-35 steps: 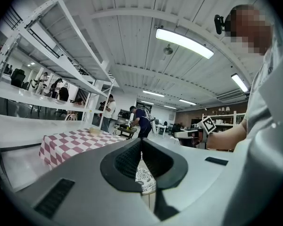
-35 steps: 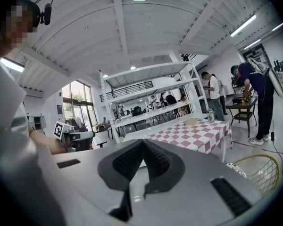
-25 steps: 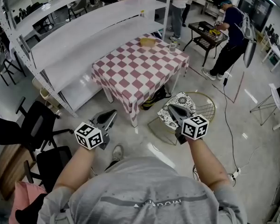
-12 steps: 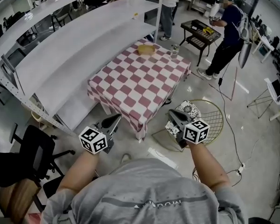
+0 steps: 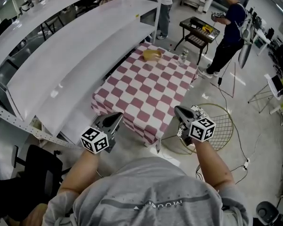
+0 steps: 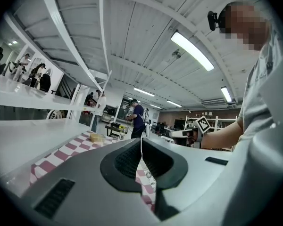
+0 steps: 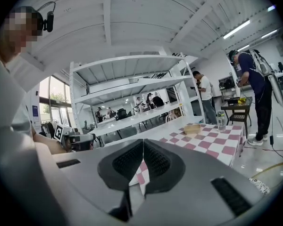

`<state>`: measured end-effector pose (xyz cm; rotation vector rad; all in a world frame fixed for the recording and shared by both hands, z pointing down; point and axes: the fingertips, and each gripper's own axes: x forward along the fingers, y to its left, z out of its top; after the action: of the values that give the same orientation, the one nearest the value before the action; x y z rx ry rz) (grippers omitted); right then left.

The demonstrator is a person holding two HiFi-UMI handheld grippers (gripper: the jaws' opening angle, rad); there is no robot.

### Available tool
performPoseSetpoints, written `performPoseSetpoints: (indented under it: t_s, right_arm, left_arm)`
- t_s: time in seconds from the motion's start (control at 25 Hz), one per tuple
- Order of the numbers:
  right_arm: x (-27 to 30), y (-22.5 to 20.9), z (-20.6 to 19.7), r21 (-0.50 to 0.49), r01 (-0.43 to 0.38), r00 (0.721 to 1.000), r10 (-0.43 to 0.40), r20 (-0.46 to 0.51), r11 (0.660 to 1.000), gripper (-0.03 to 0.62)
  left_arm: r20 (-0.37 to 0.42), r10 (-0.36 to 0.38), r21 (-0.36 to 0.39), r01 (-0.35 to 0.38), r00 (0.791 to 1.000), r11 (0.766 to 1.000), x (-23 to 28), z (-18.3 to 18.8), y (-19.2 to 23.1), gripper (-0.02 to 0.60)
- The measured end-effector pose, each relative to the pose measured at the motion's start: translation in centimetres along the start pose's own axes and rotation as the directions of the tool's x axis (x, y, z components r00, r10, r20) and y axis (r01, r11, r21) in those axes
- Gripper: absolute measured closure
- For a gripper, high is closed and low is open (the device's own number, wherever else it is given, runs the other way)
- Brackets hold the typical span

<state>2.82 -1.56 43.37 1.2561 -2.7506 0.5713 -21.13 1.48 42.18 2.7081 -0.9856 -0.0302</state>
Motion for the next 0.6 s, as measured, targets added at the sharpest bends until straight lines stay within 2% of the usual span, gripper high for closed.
performPoseSetpoints:
  t_s: [0.24,0.6]
  right_arm:
    - [2.5,-1.4,0.7,0.006,0.026,1.000,-0.026,-0.014,1.000,0.568]
    - [6.3,-5.8,2.2,0.006,-0.009,1.000,0.009,-0.012,1.000,0.568]
  left_arm:
    - [-0.003,-0.019,-0.008,0.019,1.000,1.000,0.9,0.5,2.6,0.561]
    - [-0.014,0.027,0.006,-0.027,1.000,1.000,3.5,1.0,5.1,0.561]
